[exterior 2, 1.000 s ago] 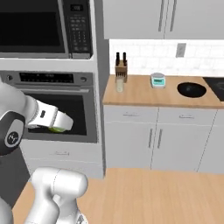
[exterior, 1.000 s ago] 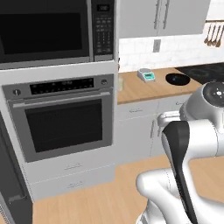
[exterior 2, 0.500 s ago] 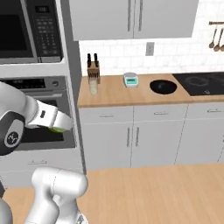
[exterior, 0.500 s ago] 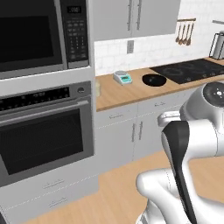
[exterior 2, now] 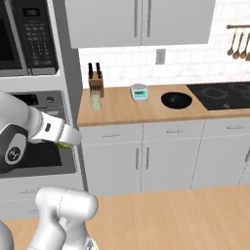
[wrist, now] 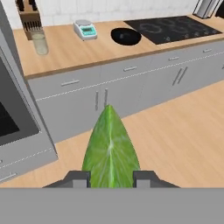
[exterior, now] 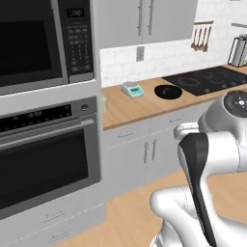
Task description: Grab a lemon wedge from the fridge and one ice cube from the ice bowl, and put them in the glass of lemonade.
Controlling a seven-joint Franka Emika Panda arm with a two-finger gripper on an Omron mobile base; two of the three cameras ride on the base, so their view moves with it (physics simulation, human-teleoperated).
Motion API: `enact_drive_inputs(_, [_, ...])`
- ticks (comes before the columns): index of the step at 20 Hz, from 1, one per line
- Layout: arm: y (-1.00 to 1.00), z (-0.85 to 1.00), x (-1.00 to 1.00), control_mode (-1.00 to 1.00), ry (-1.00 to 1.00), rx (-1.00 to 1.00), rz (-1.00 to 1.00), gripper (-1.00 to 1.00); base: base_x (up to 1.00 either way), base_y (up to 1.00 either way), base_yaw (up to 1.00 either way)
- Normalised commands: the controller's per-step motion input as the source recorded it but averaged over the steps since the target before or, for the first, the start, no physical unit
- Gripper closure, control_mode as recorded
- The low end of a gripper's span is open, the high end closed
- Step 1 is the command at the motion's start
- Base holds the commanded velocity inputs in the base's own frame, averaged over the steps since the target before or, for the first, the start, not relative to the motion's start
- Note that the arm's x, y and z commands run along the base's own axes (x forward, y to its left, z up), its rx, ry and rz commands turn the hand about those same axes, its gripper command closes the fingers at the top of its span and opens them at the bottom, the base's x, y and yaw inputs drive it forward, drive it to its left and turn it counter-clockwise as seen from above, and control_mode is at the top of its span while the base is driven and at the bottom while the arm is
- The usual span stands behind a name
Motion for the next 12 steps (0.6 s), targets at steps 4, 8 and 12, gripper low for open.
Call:
enact_drive_inputs(4, [0.00, 0.00, 0.00, 1.00, 0.00, 0.00, 0.00, 1.00, 1.00, -1.00, 0.22])
enact_drive_inputs(8, [0.00, 0.00, 0.00, 1.00, 0.00, 0.00, 0.00, 1.00, 1.00, -1.00, 0.19])
enact_drive_inputs(12, [0.00, 0.00, 0.00, 1.00, 0.00, 0.00, 0.00, 1.00, 1.00, -1.00, -0.13])
